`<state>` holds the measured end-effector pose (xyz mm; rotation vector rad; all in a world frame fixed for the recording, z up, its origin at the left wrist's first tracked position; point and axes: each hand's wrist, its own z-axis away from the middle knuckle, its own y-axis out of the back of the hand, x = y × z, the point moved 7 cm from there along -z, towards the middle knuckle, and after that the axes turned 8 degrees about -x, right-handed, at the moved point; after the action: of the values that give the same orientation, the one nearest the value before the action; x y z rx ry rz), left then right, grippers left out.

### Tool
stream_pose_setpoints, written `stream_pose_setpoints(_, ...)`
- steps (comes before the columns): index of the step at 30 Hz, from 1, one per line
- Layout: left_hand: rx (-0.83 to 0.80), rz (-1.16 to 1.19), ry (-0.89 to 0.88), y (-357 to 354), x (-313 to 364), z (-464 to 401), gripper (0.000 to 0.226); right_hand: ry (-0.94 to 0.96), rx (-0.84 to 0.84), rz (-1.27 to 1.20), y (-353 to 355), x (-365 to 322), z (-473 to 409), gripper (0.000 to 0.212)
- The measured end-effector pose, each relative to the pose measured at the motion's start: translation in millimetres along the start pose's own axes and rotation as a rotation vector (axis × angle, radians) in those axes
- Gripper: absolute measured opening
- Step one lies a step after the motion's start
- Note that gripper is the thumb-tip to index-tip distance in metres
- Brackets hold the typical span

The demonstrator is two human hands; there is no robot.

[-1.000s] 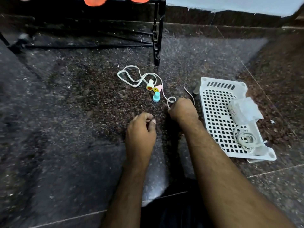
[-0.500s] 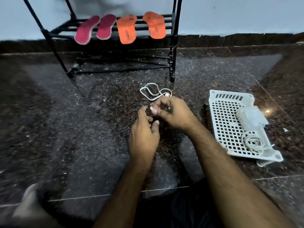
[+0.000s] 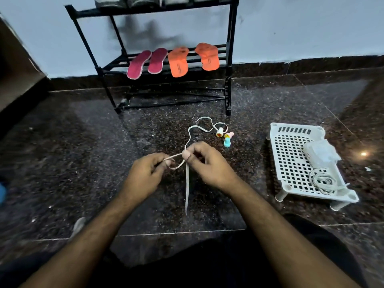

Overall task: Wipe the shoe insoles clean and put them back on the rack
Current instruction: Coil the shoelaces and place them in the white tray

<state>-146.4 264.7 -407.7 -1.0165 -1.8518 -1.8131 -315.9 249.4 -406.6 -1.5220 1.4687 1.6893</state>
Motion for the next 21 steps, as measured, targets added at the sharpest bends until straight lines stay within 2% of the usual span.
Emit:
stream_pose_setpoints(4,0.089,0.038,0.119,4,-18,2,0.019,-0.17,-0.071,-0.47,-11,12,-6,0.026)
stream_pose_setpoints(7,0.159,-0.036,0.185,8,-27,-10,0.02,-0.243,-0.106,-0.544,-18,26,-12,0.021)
stream_pose_setpoints(10,0.144,-0.175,0.332,4,-55,-23,0.025,-0.343,-0.065,-0.392,-16,58,-25,0.017)
stream_pose_setpoints(14,0.194,-0.141,0.569,9,-81,-28,0.019,-0.465,-0.066,0.268,5,100,-38,0.03)
stream_pose_setpoints(16,0.183,-0.207,0.626,11,-81,-30,0.037,-0.516,-0.032,0.401,14,106,-43,0.034)
stream_pose_setpoints(18,0.034,-0.198,0.611,-2,-80,-34,0.065,-0.477,0.019,0.464,23,101,-50,0.033)
stream_pose_setpoints(21,-0.213,0.201,0.459,-38,-70,-36,0.105,-0.279,-0.072,0.294,14,85,-62,0.024)
